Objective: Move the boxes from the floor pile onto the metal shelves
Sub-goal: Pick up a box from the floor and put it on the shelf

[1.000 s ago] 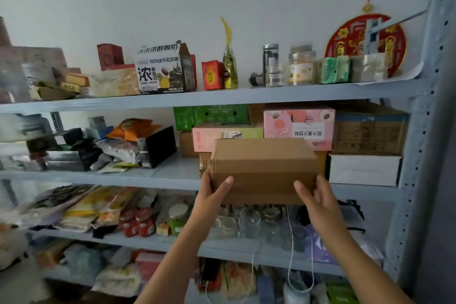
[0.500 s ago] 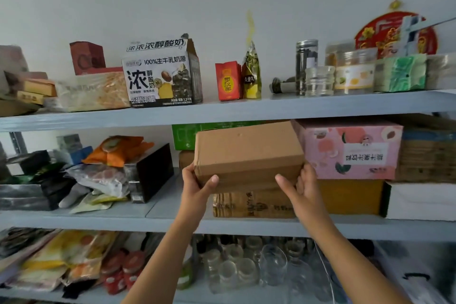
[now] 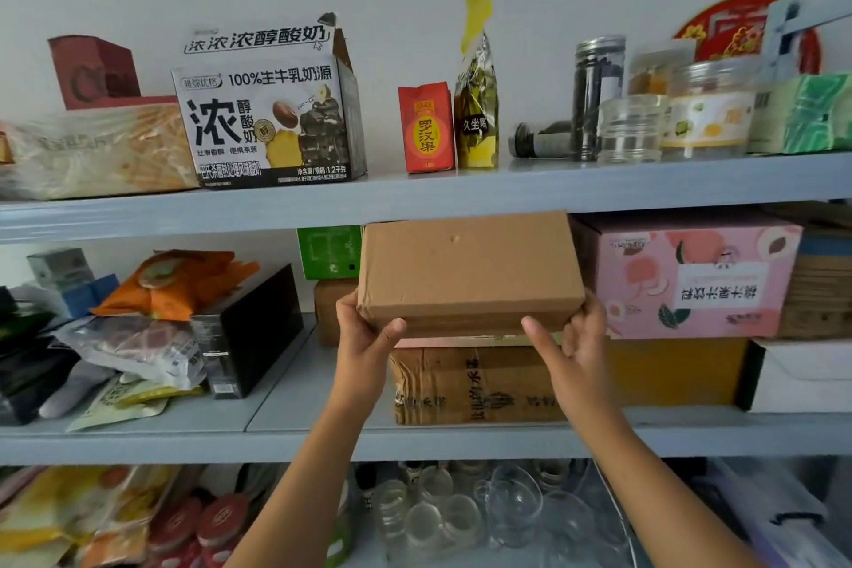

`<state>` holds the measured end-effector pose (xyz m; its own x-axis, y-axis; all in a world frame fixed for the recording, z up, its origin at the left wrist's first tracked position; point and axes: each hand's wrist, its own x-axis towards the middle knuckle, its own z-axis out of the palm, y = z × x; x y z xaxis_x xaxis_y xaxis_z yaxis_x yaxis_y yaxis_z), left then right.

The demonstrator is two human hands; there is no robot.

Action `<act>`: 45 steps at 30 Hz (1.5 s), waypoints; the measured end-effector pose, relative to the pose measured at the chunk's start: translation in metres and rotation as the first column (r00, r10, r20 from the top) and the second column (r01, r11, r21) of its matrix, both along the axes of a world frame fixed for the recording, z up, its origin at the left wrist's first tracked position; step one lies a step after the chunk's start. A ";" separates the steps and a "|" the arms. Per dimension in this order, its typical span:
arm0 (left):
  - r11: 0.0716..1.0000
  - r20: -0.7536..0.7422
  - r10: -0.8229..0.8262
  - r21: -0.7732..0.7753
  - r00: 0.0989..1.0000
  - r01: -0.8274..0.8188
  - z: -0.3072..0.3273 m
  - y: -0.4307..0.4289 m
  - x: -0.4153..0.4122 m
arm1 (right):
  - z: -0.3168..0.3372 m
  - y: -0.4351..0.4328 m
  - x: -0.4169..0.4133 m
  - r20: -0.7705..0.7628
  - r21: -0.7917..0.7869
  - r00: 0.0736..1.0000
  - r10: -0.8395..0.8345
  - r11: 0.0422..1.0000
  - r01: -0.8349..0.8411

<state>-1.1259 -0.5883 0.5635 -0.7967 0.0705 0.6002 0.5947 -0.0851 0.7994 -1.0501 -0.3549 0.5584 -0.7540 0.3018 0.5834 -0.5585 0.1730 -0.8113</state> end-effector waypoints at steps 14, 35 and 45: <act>0.852 0.233 0.391 0.273 0.890 -0.446 -0.032 -0.155 0.021 | -0.028 -0.144 -0.019 0.148 0.221 0.917 0.371 0.891 -0.396; 0.739 0.160 0.659 -0.319 0.735 -0.594 -0.057 -0.169 -0.032 | -0.054 -0.205 -0.066 -0.297 0.746 0.934 -0.199 0.562 0.357; 0.861 0.403 0.503 -0.149 0.765 -0.487 -0.064 -0.203 -0.027 | -0.015 -0.244 -0.101 -0.016 0.979 0.977 -0.212 0.193 0.058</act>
<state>-1.1529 -0.7914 0.4994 -0.8969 -0.3892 0.2100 0.1587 0.1598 0.9743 -1.1509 -0.5992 0.5431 -0.8383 -0.3411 0.4253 -0.3701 0.9289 0.0154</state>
